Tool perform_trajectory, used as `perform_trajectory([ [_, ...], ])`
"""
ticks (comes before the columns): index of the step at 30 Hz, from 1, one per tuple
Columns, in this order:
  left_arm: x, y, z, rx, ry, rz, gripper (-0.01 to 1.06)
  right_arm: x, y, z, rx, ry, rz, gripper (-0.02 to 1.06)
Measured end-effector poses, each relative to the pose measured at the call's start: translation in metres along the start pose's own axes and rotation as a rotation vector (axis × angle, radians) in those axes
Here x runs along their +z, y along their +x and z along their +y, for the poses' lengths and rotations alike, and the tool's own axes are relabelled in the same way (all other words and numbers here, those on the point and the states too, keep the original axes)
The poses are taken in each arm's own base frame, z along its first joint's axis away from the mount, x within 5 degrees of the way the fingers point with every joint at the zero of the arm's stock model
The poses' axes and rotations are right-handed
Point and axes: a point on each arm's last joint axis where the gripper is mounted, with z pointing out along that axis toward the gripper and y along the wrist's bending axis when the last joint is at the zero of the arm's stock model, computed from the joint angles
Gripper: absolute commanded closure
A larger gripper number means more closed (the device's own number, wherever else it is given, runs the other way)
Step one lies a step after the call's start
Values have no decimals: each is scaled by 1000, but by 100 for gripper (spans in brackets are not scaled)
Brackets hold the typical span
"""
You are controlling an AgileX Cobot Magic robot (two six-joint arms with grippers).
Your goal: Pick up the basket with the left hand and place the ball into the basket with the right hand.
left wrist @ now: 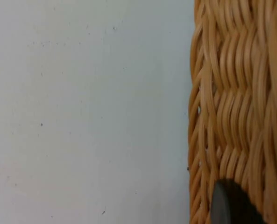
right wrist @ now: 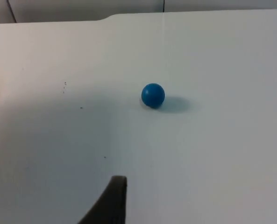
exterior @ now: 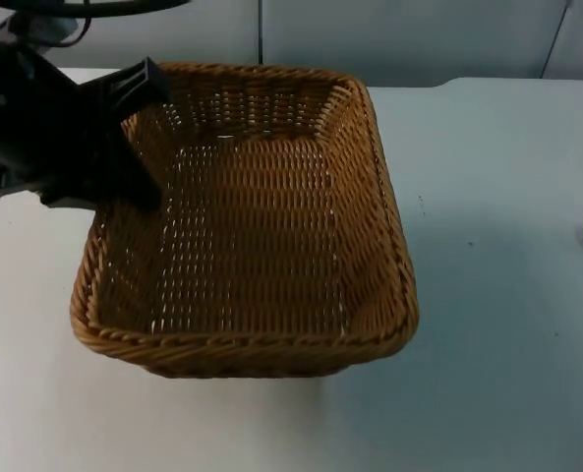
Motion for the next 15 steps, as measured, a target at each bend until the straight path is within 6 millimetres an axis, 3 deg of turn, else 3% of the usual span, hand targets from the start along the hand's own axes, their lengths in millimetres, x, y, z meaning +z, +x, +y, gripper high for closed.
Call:
perform_trajectory([
  [4,-7,3,-4,3,18,-11,105,0,0,0,2,-2,0,2],
  [8,-13,3,-9,5,39,-19,105,-4,-3,0,37,-6,-20,10],
  [12,-20,4,-13,14,50,-33,105,-10,-23,0,86,-8,-49,20],
  [15,-23,4,-15,23,58,-38,105,1,-49,1,96,-7,-4,20],
])
